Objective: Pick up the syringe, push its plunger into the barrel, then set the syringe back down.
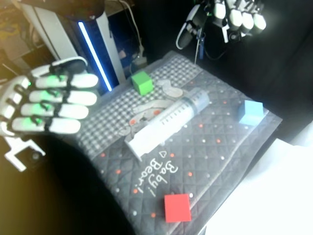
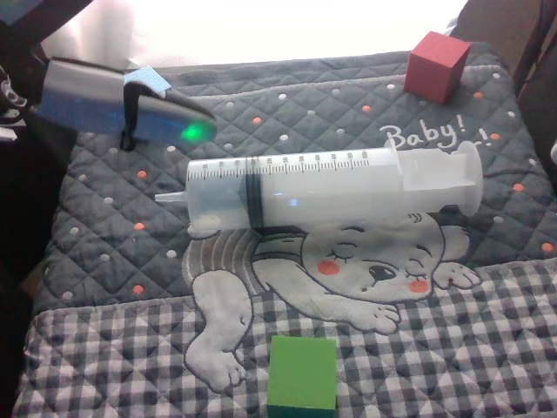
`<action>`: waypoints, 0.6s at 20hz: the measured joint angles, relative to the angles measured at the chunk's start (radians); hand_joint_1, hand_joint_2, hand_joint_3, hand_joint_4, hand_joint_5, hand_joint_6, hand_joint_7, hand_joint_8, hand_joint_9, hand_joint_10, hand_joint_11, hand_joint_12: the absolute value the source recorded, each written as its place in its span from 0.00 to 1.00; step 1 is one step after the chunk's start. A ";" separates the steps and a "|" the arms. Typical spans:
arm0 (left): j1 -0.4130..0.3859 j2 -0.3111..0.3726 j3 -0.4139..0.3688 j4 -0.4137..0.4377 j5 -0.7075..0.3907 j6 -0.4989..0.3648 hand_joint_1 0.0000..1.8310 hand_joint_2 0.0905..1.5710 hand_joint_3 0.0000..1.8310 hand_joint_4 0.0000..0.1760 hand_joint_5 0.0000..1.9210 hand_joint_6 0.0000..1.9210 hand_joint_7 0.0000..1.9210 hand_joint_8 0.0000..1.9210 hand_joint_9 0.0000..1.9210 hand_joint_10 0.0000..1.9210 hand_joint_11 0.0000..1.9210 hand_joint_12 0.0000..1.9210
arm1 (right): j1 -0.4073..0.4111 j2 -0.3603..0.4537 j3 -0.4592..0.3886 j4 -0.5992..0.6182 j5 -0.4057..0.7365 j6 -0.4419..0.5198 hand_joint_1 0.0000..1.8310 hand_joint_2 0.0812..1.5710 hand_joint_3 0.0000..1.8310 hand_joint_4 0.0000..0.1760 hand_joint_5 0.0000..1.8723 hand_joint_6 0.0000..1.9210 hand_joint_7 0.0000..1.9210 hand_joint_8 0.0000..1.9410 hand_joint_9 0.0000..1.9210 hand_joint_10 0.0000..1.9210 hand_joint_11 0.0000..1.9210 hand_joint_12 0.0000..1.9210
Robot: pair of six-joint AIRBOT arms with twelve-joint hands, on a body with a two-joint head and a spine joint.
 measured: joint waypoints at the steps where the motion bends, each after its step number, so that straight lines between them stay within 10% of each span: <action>1: -0.003 0.000 0.001 -0.001 0.000 0.000 0.35 0.46 0.00 0.34 0.02 0.00 0.08 0.00 0.06 0.00 0.00 0.12 | 0.000 0.000 0.000 0.000 -0.005 0.000 0.22 0.45 0.00 0.13 0.08 0.00 0.10 0.00 0.10 0.00 0.07 0.14; 6: -0.034 -0.013 0.011 0.005 0.048 0.000 0.38 0.44 0.00 0.33 0.03 0.00 0.10 0.00 0.08 0.00 0.03 0.12 | 0.000 0.000 -0.006 0.000 -0.005 0.001 0.23 0.47 0.00 0.23 0.08 0.00 0.11 0.00 0.11 0.00 0.07 0.13; 9: -0.091 -0.038 0.023 0.043 0.126 -0.001 0.37 0.44 0.00 0.04 0.04 0.00 0.11 0.00 0.11 0.01 0.07 0.14 | -0.005 -0.008 -0.010 0.009 -0.003 0.002 0.26 0.44 0.00 0.40 0.09 0.00 0.10 0.00 0.10 0.00 0.06 0.12; 12: -0.160 -0.069 0.025 0.116 0.206 -0.008 0.37 0.42 0.00 0.05 0.05 0.00 0.13 0.00 0.12 0.01 0.10 0.15 | -0.015 -0.022 -0.010 0.013 -0.003 0.002 0.30 0.39 0.00 0.36 0.08 0.00 0.10 0.00 0.12 0.00 0.09 0.07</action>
